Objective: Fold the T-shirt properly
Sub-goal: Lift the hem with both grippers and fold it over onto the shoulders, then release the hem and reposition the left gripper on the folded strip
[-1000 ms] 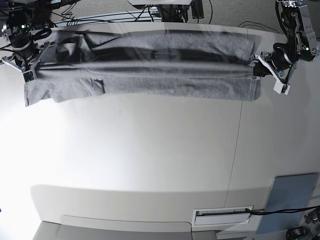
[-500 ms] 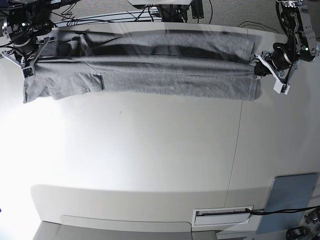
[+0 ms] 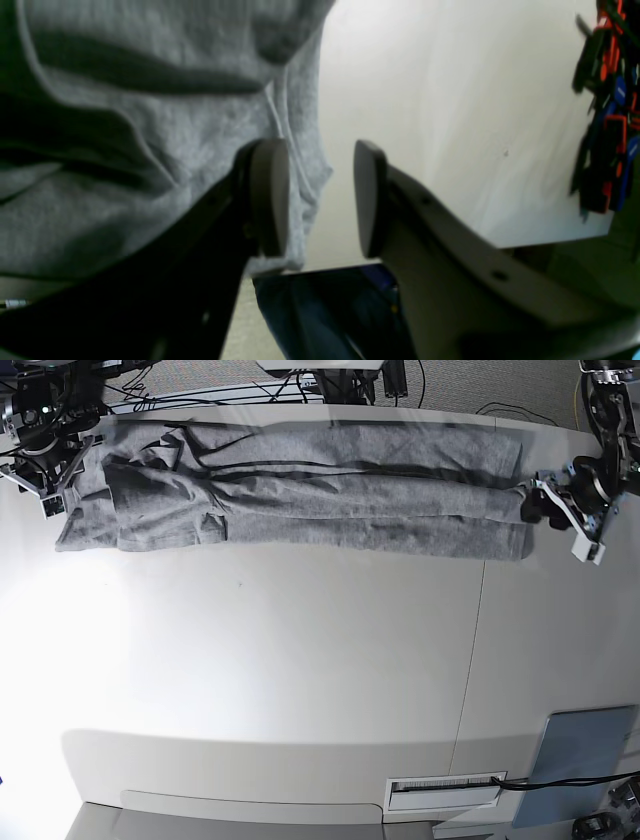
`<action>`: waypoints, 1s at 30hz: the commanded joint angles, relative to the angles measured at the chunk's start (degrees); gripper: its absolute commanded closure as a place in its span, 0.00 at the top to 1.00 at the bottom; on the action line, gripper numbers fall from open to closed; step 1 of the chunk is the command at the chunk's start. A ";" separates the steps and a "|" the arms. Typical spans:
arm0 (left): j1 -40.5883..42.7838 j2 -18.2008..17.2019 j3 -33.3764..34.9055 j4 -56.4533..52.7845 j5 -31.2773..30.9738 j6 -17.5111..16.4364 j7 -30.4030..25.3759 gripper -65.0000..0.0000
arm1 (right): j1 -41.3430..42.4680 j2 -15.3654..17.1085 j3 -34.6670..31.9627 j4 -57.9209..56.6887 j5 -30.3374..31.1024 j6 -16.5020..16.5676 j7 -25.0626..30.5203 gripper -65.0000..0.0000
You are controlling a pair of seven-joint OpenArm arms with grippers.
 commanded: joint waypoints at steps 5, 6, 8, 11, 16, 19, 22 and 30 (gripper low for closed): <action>-0.28 0.24 -0.46 0.39 -1.27 -0.09 -2.23 0.57 | -0.02 0.96 0.61 0.66 -0.28 -0.52 0.85 0.34; -0.42 0.79 -0.42 -0.37 -1.05 -0.09 -2.60 0.57 | -0.02 0.96 0.61 0.66 -0.28 -0.52 0.81 0.34; -0.39 1.51 -0.39 -2.78 -1.03 -0.09 -3.37 0.57 | -0.04 0.96 0.61 0.66 -0.28 -0.52 0.76 0.34; -0.39 1.57 -0.39 -7.34 -1.77 -0.17 -3.48 0.57 | -0.04 0.96 0.61 0.66 -0.28 -0.52 0.59 0.34; -0.39 1.60 -0.39 -11.80 -12.50 -6.32 2.56 0.57 | -0.02 0.96 0.61 0.66 -0.28 -0.52 0.63 0.34; -0.39 1.62 -0.39 -12.13 -19.32 -8.37 5.66 0.57 | -0.04 0.96 0.61 0.66 -0.28 -0.52 0.63 0.34; -0.42 1.64 -0.37 -12.13 -21.64 -9.09 5.46 0.56 | -0.04 0.96 0.61 0.66 -0.28 -0.52 0.59 0.34; -0.39 1.64 -0.37 -12.13 -14.91 -4.87 -1.79 0.00 | -0.04 0.98 0.61 0.66 -0.31 -0.52 -0.79 0.34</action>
